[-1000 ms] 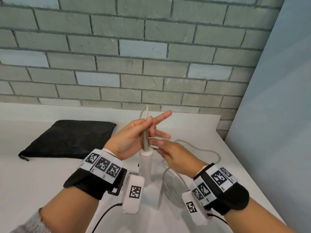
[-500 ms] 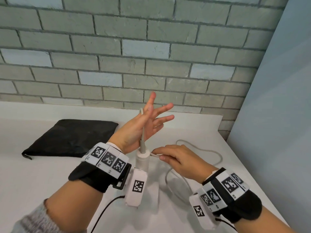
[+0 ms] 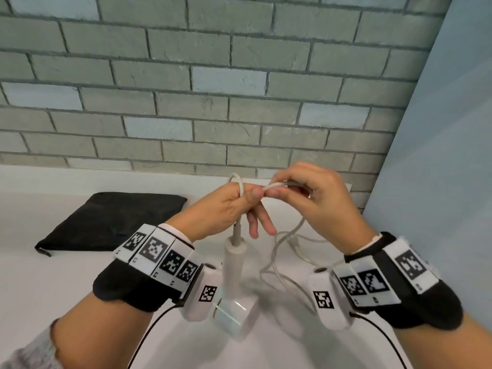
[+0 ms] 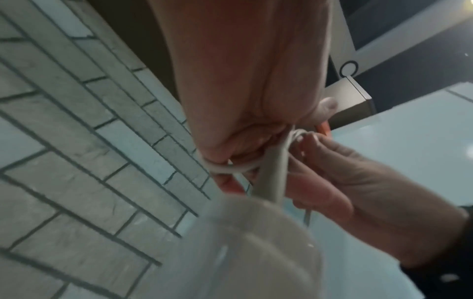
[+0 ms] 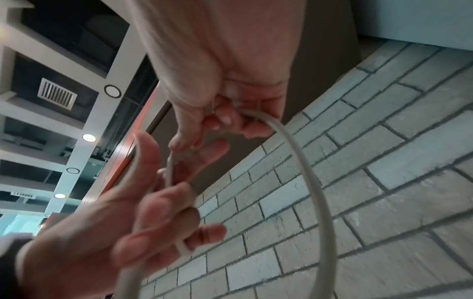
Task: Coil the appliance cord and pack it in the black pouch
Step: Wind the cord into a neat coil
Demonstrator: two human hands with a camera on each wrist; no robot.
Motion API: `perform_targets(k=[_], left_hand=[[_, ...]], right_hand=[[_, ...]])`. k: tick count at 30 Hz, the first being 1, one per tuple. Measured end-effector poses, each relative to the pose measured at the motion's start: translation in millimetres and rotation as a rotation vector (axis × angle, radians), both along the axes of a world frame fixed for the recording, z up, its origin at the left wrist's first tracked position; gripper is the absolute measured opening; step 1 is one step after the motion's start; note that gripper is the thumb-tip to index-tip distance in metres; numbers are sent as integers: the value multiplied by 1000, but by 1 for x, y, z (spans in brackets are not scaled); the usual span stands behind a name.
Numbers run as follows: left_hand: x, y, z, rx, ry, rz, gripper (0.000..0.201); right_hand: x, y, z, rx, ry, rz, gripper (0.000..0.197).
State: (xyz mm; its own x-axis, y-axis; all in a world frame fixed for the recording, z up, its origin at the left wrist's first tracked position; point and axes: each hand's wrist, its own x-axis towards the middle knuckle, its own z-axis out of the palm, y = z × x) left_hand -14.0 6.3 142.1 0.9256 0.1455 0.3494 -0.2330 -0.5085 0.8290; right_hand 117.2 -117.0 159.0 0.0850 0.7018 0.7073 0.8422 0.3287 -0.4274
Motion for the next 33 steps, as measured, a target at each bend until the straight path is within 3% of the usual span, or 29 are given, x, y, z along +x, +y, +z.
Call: perform_targets(k=[3,6,13,16,18,24,28,33], left_hand=[[-2,-5,-2,-78,27,-97,69],[-1,-6,-8,-215,28,-147,66],[0,-11,-12,-411,57,-255,53],[0,-13,-13,-477,3,-257,59],[1,-13,-14,-527,-35,-249,63],[-2,3,-16,-691,-111,-155,82],[-2,14,-18,-858,-142,-115,64],[3,22,-20,-688,-183,12,62]], right_hand=[[-1,9,5,16,173,-3,20],[-2,17,7,-22,224,51,27],[5,27,0,-279,491,341,18],[-4,25,-21,-372,422,227,24],[-11,23,-46,-481,411,143,29],[-22,15,-101,-697,569,160,27],[-25,3,-113,-758,652,233,29],[-28,-11,-108,-860,668,325,43]])
